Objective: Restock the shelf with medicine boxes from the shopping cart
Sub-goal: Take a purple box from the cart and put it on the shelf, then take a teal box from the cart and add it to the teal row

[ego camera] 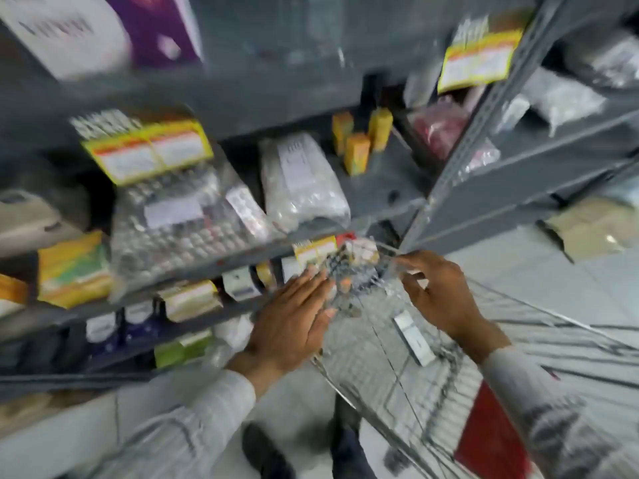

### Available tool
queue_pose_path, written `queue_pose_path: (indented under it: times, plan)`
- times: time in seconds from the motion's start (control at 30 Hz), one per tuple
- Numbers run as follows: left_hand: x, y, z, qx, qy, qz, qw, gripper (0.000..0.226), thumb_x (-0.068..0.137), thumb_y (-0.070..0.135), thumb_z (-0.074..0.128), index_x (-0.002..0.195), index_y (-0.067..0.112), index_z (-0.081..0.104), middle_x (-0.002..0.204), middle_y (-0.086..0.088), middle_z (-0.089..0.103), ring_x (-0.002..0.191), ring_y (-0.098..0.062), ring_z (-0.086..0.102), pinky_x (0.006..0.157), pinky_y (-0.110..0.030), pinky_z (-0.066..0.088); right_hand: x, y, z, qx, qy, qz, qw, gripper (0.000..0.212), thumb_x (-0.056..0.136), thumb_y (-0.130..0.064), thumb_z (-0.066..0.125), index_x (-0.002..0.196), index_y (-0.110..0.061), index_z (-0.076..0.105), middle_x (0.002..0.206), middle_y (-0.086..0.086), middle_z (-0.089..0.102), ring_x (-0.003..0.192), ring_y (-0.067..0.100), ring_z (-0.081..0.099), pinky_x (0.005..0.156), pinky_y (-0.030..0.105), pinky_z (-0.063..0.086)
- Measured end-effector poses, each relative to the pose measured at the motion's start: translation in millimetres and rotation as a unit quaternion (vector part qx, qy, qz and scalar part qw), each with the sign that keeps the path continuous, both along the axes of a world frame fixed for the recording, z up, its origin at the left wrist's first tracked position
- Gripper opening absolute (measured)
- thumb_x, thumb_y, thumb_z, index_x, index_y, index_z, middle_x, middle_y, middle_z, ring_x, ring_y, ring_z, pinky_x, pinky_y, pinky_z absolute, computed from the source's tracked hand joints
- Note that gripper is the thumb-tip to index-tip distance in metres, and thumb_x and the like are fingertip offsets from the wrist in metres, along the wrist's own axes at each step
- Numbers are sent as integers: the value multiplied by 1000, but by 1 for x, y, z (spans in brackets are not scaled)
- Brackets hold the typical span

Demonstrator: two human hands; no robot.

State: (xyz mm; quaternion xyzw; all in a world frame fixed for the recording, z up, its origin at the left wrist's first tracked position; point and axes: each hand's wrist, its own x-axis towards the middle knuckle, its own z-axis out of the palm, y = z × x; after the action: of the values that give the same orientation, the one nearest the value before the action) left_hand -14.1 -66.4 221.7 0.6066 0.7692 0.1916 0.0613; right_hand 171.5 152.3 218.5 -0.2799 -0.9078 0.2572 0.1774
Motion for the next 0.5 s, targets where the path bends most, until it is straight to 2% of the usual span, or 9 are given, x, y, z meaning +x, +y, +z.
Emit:
queue_pose_path:
  times: [0.1,0.17,0.27,0.33,0.43,0.5]
  plan:
    - [36,7,-55,-141,-45,-21,989,55,106,39,46,155,13,44,166,-5,38,157,-20,27,129,-29,6,49,9,-80,-112,-111,-69,985,31,88,-3,72,118,-10,76,115,14,76,102,35,75,89,48,60]
    - [54,12,-89,-207,-72,-26,975,61,106,47,39,159,16,35,171,-1,26,160,-15,14,126,-26,-4,74,11,-127,-150,-201,-88,964,37,88,-7,71,125,-10,73,122,15,74,108,36,72,94,43,57]
    - [70,13,-127,-287,-82,-34,954,71,104,57,32,161,16,29,173,-4,21,161,-18,11,131,-37,6,101,9,-193,-182,-330,-75,923,50,89,-16,68,138,-9,62,133,20,67,120,39,65,101,42,51]
    - [72,10,-143,-299,-59,-25,952,74,100,63,32,159,17,35,169,-4,31,159,-20,20,129,-39,18,111,8,-232,-205,-378,-77,900,55,90,-19,68,141,-3,55,136,25,63,125,41,60,103,42,48]
    - [72,5,-152,-271,-48,0,961,74,96,67,34,152,21,49,160,-2,48,153,-18,37,122,-36,30,113,6,-281,-235,-392,-121,881,57,92,-23,69,140,-1,48,133,28,59,121,42,58,99,44,49]
    - [71,6,-153,-263,-57,-3,963,73,95,66,33,149,21,53,155,-2,55,150,-18,41,120,-39,39,109,4,-306,-247,-364,-156,884,64,92,-23,69,145,-3,40,135,28,55,120,42,57,98,45,50]
